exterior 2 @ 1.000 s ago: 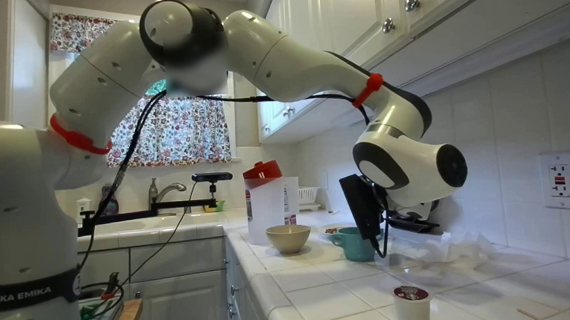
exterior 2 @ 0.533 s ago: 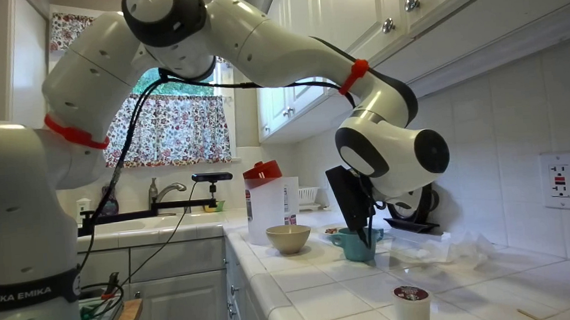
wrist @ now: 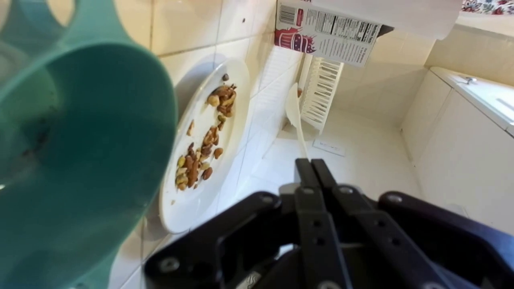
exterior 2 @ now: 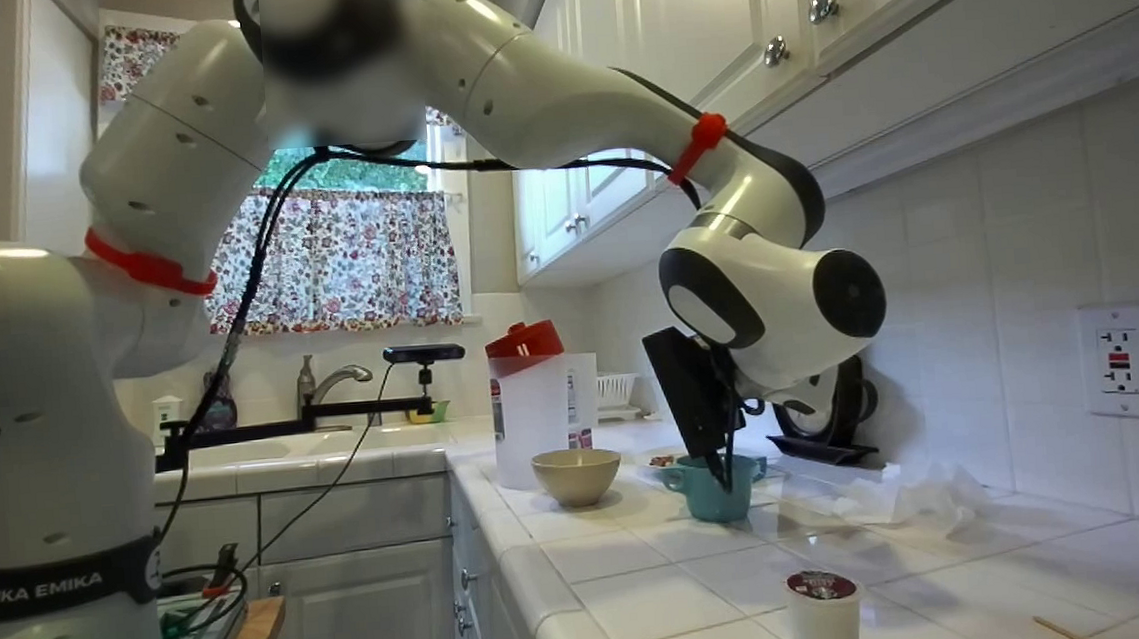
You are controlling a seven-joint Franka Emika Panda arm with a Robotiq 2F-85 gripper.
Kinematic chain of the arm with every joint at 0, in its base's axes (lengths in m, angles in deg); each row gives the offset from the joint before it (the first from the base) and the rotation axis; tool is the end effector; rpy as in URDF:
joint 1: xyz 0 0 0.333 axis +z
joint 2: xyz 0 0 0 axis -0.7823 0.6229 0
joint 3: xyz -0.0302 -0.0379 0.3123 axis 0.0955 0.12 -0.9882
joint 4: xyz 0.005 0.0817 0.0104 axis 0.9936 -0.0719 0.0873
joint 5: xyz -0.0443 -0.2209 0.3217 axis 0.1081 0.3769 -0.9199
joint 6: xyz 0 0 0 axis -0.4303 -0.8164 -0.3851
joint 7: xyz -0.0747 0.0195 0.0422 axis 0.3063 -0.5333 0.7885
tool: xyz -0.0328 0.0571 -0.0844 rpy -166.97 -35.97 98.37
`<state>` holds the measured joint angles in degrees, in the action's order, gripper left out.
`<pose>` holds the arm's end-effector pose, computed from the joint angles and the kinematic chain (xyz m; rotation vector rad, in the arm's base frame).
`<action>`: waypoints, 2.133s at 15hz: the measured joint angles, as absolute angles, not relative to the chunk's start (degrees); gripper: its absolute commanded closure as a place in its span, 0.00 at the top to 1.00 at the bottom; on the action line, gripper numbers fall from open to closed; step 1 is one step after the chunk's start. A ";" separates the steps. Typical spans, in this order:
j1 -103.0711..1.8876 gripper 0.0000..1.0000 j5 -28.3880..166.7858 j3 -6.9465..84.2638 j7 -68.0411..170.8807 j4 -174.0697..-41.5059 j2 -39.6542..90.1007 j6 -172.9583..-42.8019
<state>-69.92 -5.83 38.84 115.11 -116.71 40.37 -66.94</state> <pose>0.6111 -0.1452 0.2677 -1.8916 -0.0477 -0.3257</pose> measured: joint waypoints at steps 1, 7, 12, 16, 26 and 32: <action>-69.78 0.01 -5.83 39.18 115.11 -116.71 40.42 -66.93; -70.05 0.01 -4.61 43.12 115.11 -116.80 40.41 -65.90; -71.14 0.01 -3.26 45.87 116.63 -119.16 38.84 -64.46; -71.16 0.01 -3.26 46.62 118.34 -123.41 35.94 -64.60; -71.31 0.01 -3.57 50.56 119.44 -132.23 29.11 -66.07; -71.65 0.01 -4.15 51.63 119.45 -133.37 28.01 -67.06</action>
<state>-71.65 -4.15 51.63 119.45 -133.37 28.01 -67.06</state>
